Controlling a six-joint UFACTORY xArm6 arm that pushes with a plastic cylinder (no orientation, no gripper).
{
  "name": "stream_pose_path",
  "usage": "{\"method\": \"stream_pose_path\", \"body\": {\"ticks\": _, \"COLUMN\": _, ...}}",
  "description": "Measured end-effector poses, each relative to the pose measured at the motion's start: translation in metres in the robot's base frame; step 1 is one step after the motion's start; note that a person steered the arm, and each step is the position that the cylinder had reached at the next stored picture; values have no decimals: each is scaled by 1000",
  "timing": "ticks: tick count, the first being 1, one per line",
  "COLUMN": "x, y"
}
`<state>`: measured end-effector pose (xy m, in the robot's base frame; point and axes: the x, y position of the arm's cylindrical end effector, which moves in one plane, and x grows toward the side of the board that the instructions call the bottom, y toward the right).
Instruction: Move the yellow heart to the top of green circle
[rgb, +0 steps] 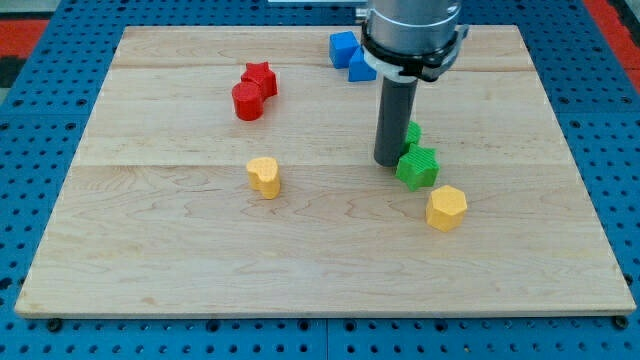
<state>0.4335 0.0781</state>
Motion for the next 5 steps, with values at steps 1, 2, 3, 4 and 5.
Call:
{"method": "stream_pose_path", "body": {"ticks": 1, "x": -22, "y": 1}}
{"method": "stream_pose_path", "body": {"ticks": 2, "x": -38, "y": 6}}
{"method": "stream_pose_path", "body": {"ticks": 3, "x": -38, "y": -35}}
{"method": "stream_pose_path", "body": {"ticks": 4, "x": -14, "y": -82}}
{"method": "stream_pose_path", "body": {"ticks": 5, "x": 56, "y": -65}}
